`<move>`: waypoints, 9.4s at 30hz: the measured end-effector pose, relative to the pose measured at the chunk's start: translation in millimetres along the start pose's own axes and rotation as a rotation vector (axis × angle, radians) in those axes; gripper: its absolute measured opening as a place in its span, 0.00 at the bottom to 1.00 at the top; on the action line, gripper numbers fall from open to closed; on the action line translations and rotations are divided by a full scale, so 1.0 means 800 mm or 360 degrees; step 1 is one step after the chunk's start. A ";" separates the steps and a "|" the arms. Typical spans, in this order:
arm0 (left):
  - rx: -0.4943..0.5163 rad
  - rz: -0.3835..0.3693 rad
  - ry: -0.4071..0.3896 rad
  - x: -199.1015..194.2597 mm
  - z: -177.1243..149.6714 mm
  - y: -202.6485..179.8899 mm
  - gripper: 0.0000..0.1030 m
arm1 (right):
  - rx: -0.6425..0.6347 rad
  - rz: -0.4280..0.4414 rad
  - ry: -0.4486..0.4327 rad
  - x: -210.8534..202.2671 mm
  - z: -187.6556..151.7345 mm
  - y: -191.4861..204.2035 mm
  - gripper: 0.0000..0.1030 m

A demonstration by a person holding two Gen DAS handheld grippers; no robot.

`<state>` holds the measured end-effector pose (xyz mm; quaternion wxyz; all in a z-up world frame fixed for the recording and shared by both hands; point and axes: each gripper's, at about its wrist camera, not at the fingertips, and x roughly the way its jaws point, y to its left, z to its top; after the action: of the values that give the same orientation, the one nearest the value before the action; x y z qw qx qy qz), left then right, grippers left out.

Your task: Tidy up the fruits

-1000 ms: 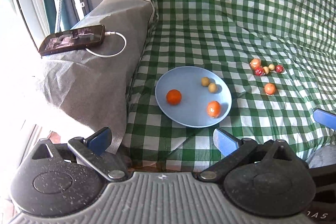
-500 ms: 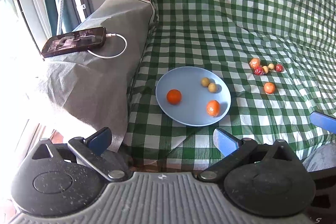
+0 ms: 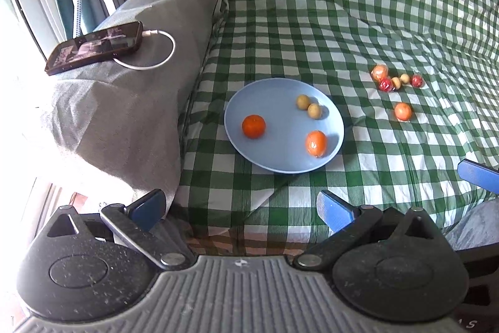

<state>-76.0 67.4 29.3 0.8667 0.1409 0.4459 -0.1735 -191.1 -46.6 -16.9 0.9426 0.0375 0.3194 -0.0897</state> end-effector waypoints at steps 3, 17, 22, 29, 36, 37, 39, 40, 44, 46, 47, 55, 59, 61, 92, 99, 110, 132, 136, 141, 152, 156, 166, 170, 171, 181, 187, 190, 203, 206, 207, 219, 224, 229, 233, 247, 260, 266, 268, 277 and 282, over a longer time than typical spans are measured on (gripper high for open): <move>0.0006 0.0010 0.0026 0.008 0.003 -0.002 1.00 | 0.0020 0.0000 0.0023 0.009 0.001 -0.003 0.99; 0.0018 0.0043 0.0176 0.046 0.026 -0.010 1.00 | 0.0188 -0.0137 0.0071 0.064 -0.005 -0.054 0.99; 0.0044 0.0044 0.0222 0.068 0.052 -0.030 1.00 | 0.0365 -0.0287 0.0086 0.099 -0.014 -0.117 0.99; 0.0032 -0.0056 0.0320 0.107 0.101 -0.073 1.00 | 0.0492 -0.0499 0.0142 0.193 -0.037 -0.211 0.99; 0.0067 -0.0054 0.0296 0.155 0.146 -0.122 1.00 | 0.0616 -0.0546 0.0118 0.253 -0.029 -0.285 0.99; 0.0074 -0.0059 0.0290 0.164 0.152 -0.131 1.00 | 0.0637 -0.0549 0.0096 0.254 -0.027 -0.293 0.99; 0.0090 -0.0076 0.0284 0.186 0.168 -0.152 1.00 | 0.0660 -0.0565 0.0059 0.256 -0.022 -0.313 0.99; 0.0097 -0.0094 0.0283 0.196 0.176 -0.163 1.00 | 0.0659 -0.0567 0.0053 0.257 -0.021 -0.320 0.99; 0.0167 -0.0200 0.0241 0.241 0.209 -0.219 1.00 | 0.0609 -0.0390 0.0078 0.271 -0.020 -0.328 0.99; 0.0236 -0.0295 0.0236 0.269 0.223 -0.252 1.00 | 0.0526 -0.0307 0.0113 0.285 -0.024 -0.316 0.99; 0.0279 -0.0340 0.0238 0.284 0.229 -0.269 1.00 | 0.0466 -0.0298 0.0132 0.294 -0.027 -0.309 0.99; 0.0448 -0.0458 0.0376 0.386 0.242 -0.351 1.00 | 0.0264 -0.0467 -0.0099 0.316 -0.031 -0.319 0.65; 0.0400 -0.0491 0.0368 0.390 0.242 -0.351 0.94 | 0.0331 -0.0532 -0.0105 0.314 -0.033 -0.337 0.54; 0.0419 -0.0439 0.0335 0.386 0.240 -0.349 0.76 | 0.0332 -0.0545 -0.0109 0.315 -0.034 -0.338 0.54; 0.0280 -0.0339 0.0183 0.107 0.119 -0.141 0.35 | 0.0567 -0.0372 -0.0030 0.094 -0.030 -0.225 0.37; 0.0110 -0.0252 0.0165 0.057 0.088 -0.069 0.35 | 0.0410 -0.0193 -0.0072 0.047 -0.002 -0.134 0.37; -0.0051 -0.0248 0.0105 0.013 0.049 0.004 0.35 | 0.0159 -0.0002 -0.0097 0.007 0.023 -0.029 0.37; -0.0067 -0.0263 0.0077 0.008 0.039 0.010 0.35 | 0.0050 -0.0007 -0.0075 0.006 0.020 -0.003 0.37; -0.0057 -0.0256 0.0088 0.013 0.039 0.008 0.35 | 0.0064 -0.0002 -0.0058 0.011 0.016 -0.007 0.37; -0.0041 -0.0245 0.0107 0.021 0.042 0.005 0.35 | 0.0080 0.0007 -0.0035 0.019 0.015 -0.012 0.37; -0.0034 -0.0220 0.0176 0.055 0.055 0.003 0.35 | 0.0069 0.0026 0.0018 0.054 0.022 -0.017 0.37; -0.0048 -0.0192 0.0188 0.073 0.067 0.010 0.35 | 0.0027 0.0035 0.0036 0.078 0.027 -0.016 0.37; -0.0077 -0.0144 0.0211 0.134 0.104 0.022 0.35 | -0.0073 0.0051 0.0078 0.155 0.051 -0.008 0.37; -0.0081 -0.0138 0.0239 0.165 0.116 0.021 0.35 | -0.0120 0.0044 0.0128 0.189 0.055 -0.005 0.37; -0.0082 -0.0134 0.0247 0.174 0.118 0.021 0.35 | -0.0132 0.0043 0.0144 0.198 0.055 -0.004 0.37; -0.0080 -0.0085 0.0354 0.238 0.118 0.026 0.36 | -0.0201 0.0025 0.0255 0.255 0.049 -0.003 0.37; 0.0012 -0.0080 0.0200 0.223 0.119 0.021 0.89 | -0.0308 0.0119 0.0258 0.267 0.061 0.008 0.39; 0.0016 -0.0042 0.0100 0.199 0.115 0.024 1.00 | -0.0334 0.0122 0.0239 0.259 0.067 0.010 0.74; -0.0020 -0.0004 0.0138 0.091 0.035 0.026 1.00 | -0.0189 0.0077 0.0303 0.115 0.022 0.008 0.99; -0.0007 -0.0014 0.0127 0.074 0.027 0.023 1.00 | -0.0153 0.0046 0.0269 0.091 0.016 0.008 0.99; -0.0003 -0.0012 0.0112 0.068 0.026 0.022 1.00 | -0.0146 0.0035 0.0251 0.084 0.015 0.008 0.99; 0.0029 -0.0016 -0.0037 0.012 0.017 0.005 1.00 | -0.0092 -0.0031 0.0054 0.022 0.006 0.001 0.99; 0.0037 -0.0014 -0.0063 0.002 0.014 0.003 1.00 | -0.0076 -0.0037 0.0027 0.014 0.005 -0.001 0.99; 0.0019 -0.0014 -0.0061 0.002 0.015 0.008 1.00 | -0.0072 -0.0042 0.0021 0.013 0.005 0.003 0.99; 0.0016 -0.0010 -0.0059 0.003 0.015 0.009 1.00 | -0.0071 -0.0045 0.0030 0.015 0.006 0.007 0.99; 0.0019 -0.0011 -0.0036 0.011 0.017 0.010 1.00 | -0.0070 -0.0035 0.0071 0.025 0.004 0.002 0.99; 0.0028 0.0002 -0.0004 0.020 0.023 0.007 1.00 | -0.0045 -0.0022 0.0106 0.037 0.002 -0.008 0.99; 0.0038 0.0005 0.0018 0.028 0.029 0.003 1.00 | -0.0027 -0.0018 0.0121 0.045 0.003 -0.012 0.99; 0.0045 0.0007 0.0031 0.032 0.031 0.001 1.00 | -0.0014 -0.0017 0.0128 0.049 0.003 -0.015 0.99; 0.0079 0.0015 0.0089 0.053 0.048 -0.019 1.00 | 0.0101 -0.0076 0.0138 0.066 0.003 -0.054 0.99; 0.0115 -0.0018 0.0093 0.067 0.070 -0.048 1.00 | 0.0185 -0.0170 0.0137 0.076 0.001 -0.093 0.99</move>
<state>-23.2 1.1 13.2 0.8467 0.1748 0.4652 -0.1902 -157.7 -128.9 -54.0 0.9181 0.0790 0.3554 -0.1565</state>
